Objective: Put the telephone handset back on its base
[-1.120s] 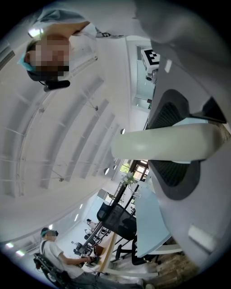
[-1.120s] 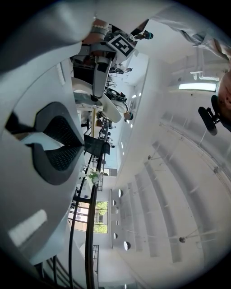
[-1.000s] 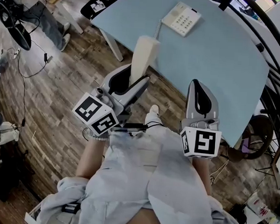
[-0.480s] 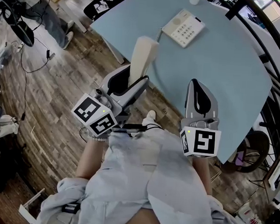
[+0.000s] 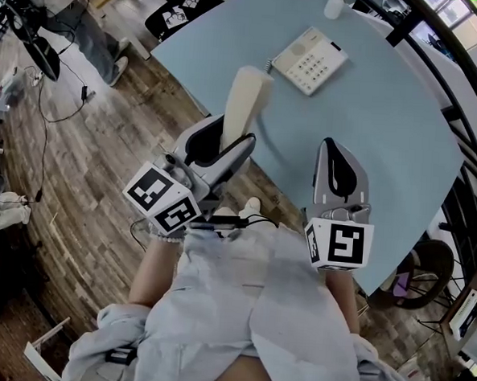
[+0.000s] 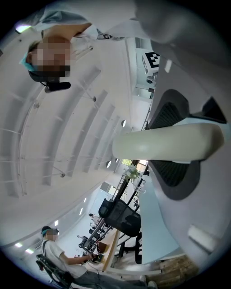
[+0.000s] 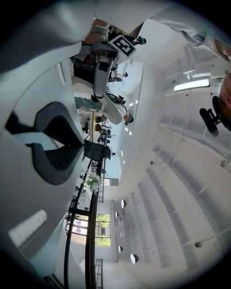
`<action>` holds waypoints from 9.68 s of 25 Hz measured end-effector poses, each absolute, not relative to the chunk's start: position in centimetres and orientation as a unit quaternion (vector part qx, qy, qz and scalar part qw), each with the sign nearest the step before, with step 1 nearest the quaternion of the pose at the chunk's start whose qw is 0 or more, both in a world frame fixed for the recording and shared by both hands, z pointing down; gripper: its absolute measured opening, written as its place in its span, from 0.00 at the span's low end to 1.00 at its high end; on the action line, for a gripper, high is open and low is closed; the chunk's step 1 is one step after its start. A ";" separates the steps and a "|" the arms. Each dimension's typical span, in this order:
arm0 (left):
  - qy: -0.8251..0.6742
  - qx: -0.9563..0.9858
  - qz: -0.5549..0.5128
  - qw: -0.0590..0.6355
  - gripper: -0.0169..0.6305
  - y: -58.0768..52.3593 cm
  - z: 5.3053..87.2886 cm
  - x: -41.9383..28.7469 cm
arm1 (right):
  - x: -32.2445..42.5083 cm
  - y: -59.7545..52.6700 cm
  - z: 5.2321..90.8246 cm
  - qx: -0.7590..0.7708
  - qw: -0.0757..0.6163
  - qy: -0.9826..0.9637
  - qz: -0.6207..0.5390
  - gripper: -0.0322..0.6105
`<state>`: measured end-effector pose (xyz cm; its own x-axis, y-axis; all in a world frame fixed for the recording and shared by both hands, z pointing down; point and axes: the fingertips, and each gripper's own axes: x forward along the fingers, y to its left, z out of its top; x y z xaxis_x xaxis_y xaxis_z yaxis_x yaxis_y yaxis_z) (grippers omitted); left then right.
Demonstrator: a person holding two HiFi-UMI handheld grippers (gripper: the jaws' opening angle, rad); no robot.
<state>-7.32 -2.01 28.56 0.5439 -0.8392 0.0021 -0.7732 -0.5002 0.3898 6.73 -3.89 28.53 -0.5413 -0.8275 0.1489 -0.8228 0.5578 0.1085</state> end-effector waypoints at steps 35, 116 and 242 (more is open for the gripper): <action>-0.460 0.862 -0.089 0.196 0.35 -7.4 29.8 -7.4 | 8.2 -7.5 29.2 0.496 0.103 -0.862 -0.009 0.06; -0.380 0.877 0.052 0.288 0.35 -36.9 45.9 -2.4 | 11.0 -25.9 38.3 0.566 0.178 -0.800 0.088 0.06; -0.496 0.863 0.055 0.083 0.03 -11.8 32.3 -5.3 | 9.8 -10.5 30.2 0.523 0.097 -0.847 -0.001 0.06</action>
<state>-5.25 -11.80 32.35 0.5026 -0.8463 0.1765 -0.8644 -0.4950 0.0880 9.84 -10.53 30.19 -0.4342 -0.8860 0.1630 -0.8857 0.4528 0.1019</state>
